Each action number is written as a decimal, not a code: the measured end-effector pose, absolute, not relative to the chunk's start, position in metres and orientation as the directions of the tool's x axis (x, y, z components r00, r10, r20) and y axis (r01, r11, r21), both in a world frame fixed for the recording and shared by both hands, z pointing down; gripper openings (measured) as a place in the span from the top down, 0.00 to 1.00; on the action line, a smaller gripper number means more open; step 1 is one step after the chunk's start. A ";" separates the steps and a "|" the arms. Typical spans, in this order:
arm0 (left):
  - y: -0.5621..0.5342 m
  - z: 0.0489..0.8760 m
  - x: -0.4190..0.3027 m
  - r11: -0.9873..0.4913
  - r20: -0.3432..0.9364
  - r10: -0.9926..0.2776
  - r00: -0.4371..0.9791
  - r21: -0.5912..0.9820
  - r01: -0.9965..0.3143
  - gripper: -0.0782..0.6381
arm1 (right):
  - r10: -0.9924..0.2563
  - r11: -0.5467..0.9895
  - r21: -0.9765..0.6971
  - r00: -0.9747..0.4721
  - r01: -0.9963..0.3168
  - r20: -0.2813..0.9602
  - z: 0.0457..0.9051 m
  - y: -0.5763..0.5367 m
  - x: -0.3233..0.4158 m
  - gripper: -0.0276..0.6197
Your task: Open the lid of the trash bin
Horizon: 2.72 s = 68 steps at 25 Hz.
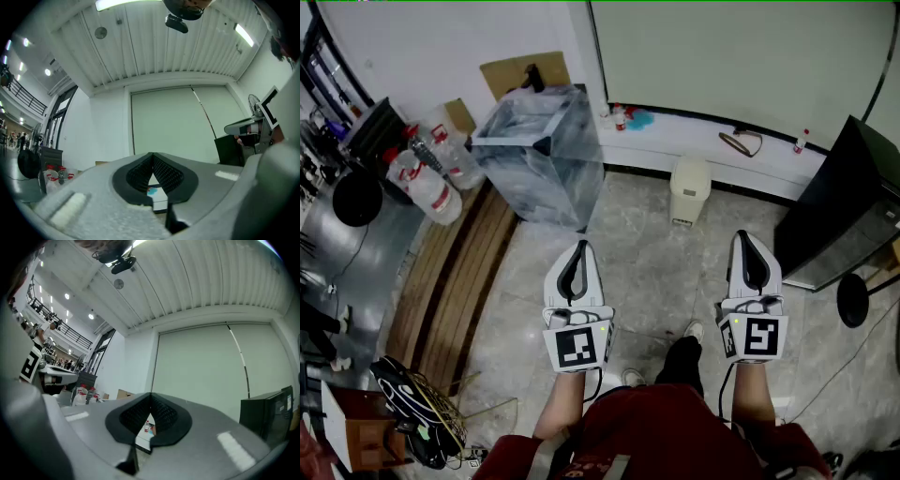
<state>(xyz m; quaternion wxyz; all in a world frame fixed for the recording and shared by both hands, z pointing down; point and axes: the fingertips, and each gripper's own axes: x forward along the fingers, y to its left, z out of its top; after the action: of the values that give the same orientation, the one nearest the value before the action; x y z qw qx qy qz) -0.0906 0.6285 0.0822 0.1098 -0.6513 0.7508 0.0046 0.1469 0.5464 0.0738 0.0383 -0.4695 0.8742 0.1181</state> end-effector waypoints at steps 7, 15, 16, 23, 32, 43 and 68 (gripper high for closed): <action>0.613 0.089 -0.084 0.121 -0.159 -0.982 -0.101 -0.125 -0.985 0.88 | -0.828 0.514 0.166 -0.537 -0.842 -0.160 0.081 0.538 0.155 0.96; 0.571 0.098 -0.066 0.085 -0.138 -0.988 -0.069 -0.115 -0.990 0.88 | -0.854 0.485 0.143 -0.502 -0.863 -0.139 0.092 0.502 0.174 0.96; 0.565 0.099 -0.064 0.079 -0.135 -0.989 -0.064 -0.111 -0.991 0.88 | -0.857 0.480 0.134 -0.496 -0.867 -0.138 0.094 0.496 0.178 0.96; 0.504 0.114 -0.037 0.027 -0.092 -0.996 -0.017 -0.098 -0.995 0.88 | -0.879 0.452 0.109 -0.463 -0.885 -0.116 0.106 0.449 0.204 0.96; 0.402 0.115 0.030 -0.091 -0.095 -0.990 0.101 -0.106 -0.990 0.88 | -0.896 0.425 0.066 -0.430 -0.903 -0.108 0.119 0.370 0.254 0.96; 0.295 0.100 0.106 -0.125 -0.107 -0.985 0.138 -0.113 -0.986 0.88 | -0.890 0.431 0.046 -0.433 -0.901 -0.142 0.107 0.274 0.326 0.96; 0.176 0.123 0.038 -0.124 -0.102 -0.986 0.130 -0.064 -0.990 0.88 | -0.899 0.424 0.052 -0.427 -0.904 -0.097 0.129 0.154 0.265 0.96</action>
<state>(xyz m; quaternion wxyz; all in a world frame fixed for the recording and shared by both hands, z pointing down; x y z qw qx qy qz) 0.0379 0.1758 0.1231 0.0578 -0.7495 0.6592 0.0174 0.2646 0.1538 0.1286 0.0271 -0.5347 0.8432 0.0481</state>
